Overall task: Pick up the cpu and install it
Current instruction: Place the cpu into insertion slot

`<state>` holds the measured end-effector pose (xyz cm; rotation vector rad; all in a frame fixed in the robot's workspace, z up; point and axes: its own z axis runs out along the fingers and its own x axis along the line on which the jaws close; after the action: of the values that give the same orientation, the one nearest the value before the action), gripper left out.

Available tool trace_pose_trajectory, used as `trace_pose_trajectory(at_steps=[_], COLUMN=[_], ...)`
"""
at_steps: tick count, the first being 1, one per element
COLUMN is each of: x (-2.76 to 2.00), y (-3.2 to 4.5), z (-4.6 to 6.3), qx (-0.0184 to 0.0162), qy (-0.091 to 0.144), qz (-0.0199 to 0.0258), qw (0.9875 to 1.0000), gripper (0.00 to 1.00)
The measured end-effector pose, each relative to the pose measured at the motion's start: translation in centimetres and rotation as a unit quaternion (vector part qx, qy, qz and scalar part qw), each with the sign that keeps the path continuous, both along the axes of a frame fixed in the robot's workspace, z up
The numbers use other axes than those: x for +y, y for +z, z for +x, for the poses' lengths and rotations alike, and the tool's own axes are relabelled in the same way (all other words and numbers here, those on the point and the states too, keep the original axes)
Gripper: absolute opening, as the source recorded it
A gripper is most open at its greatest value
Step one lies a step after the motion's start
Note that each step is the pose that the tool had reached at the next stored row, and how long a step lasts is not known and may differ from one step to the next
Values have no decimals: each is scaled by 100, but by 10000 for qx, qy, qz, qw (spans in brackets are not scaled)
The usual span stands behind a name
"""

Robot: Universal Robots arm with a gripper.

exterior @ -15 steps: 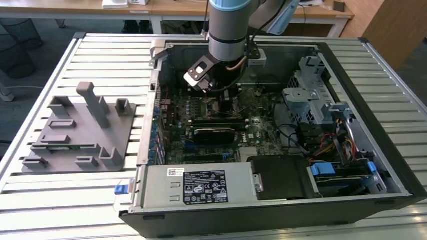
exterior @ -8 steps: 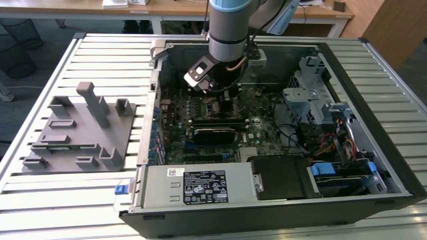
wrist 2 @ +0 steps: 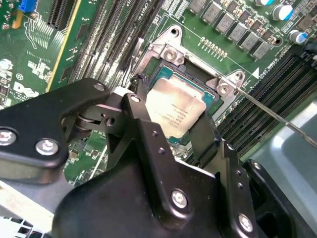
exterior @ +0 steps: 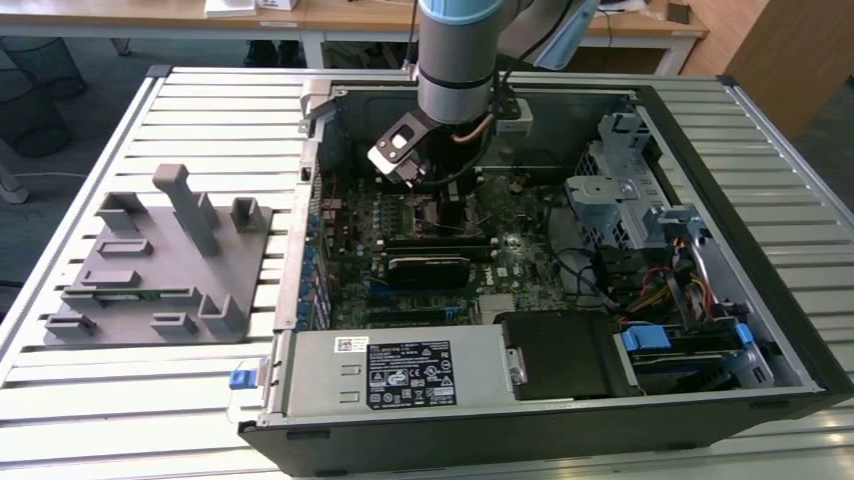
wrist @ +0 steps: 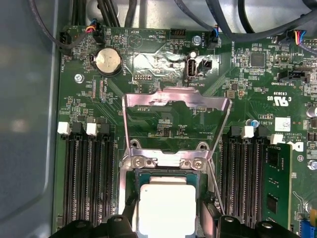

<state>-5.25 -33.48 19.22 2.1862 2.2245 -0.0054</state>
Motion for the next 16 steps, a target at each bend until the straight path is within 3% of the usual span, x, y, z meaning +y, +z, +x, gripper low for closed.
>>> trace_pose_trajectory(at_steps=[10,11,13,16], x=[0,0,0,-1], y=[23,23,23,24], z=[13,14,15,15], qx=[14,15,14,15], qy=[-4,-4,-6,-10], qz=[4,5,26,102], qw=[10000,10000,10000,9999], gripper=[59,53,53,53])
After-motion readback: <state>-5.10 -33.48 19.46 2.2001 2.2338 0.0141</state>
